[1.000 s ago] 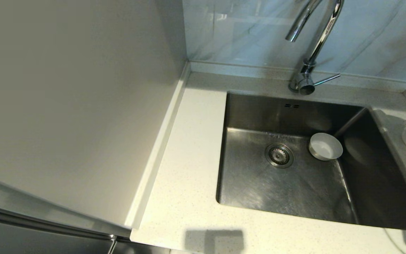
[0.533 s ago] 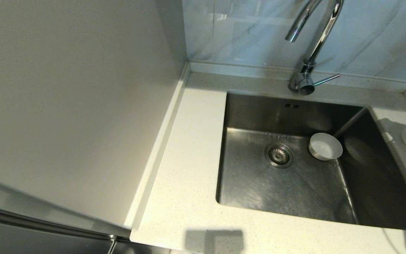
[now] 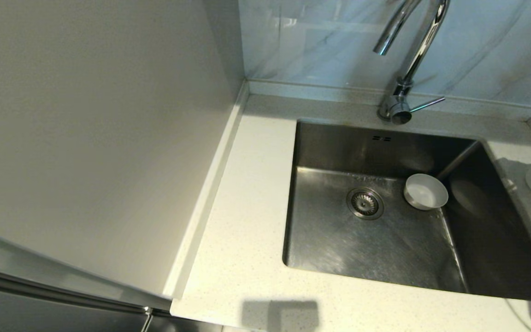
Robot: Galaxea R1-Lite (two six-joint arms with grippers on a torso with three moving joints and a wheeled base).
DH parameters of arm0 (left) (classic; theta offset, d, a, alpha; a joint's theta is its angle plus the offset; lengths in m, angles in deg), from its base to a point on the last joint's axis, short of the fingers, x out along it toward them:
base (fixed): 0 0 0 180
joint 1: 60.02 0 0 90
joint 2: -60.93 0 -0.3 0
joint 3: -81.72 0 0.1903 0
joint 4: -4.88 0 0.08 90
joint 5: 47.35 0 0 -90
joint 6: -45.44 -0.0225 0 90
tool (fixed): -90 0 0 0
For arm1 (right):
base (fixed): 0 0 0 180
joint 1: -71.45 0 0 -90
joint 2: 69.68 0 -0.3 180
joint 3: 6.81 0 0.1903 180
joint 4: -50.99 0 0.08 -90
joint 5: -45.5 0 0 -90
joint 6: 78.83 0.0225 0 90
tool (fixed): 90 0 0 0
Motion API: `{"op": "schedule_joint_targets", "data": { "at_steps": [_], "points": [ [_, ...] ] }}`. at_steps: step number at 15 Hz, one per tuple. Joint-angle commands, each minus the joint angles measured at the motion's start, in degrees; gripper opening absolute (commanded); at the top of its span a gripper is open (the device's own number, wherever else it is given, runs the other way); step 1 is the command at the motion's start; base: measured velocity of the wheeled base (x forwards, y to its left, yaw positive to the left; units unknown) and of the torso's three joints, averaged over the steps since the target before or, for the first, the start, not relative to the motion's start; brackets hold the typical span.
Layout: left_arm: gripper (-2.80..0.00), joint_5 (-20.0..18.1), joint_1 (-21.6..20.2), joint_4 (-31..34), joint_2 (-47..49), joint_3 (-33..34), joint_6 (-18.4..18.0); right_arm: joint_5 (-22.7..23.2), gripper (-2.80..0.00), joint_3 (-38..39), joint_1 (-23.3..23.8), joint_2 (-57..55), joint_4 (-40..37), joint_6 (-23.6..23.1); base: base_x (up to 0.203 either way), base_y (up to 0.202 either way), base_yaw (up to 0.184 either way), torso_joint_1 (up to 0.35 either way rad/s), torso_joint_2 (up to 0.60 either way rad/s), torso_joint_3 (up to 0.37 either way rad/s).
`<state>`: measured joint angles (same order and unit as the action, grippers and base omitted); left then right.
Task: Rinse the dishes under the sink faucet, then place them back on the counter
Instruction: Put a bowl into the sink
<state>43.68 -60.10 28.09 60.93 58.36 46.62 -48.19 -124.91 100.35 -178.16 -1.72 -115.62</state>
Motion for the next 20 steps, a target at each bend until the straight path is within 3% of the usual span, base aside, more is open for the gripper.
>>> {"op": "schedule_joint_targets", "data": {
  "at_steps": [1, 5, 10, 20],
  "points": [
    [-2.80, 0.0, 0.0, 0.0, -0.2, 0.0, 0.0, -0.1, 0.00, -2.7, 0.0, -4.4, -0.1, -0.2, 0.000, 0.000, 0.000, 0.000, 0.00, 0.000],
    [-2.80, 0.0, 0.0, 0.0, -0.2, 0.0, 0.0, -0.1, 0.00, -6.6, 0.0, -8.1, 0.9, 0.0, 0.000, 0.000, 0.000, 0.000, 0.00, 0.000],
    [-2.80, 0.0, 0.0, 0.0, -0.2, 0.0, 0.0, 0.3, 0.00, -6.9, 0.0, -8.3, 4.8, 0.7, 0.000, 0.000, 0.000, 0.000, 0.00, 0.000],
    [-2.80, 0.0, 0.0, 0.0, -0.2, 0.0, 0.0, 1.2, 0.00, -6.6, 0.0, -7.7, 4.7, 0.8, 0.000, 0.000, 0.000, 0.000, 0.00, 0.000]
  ]
}}
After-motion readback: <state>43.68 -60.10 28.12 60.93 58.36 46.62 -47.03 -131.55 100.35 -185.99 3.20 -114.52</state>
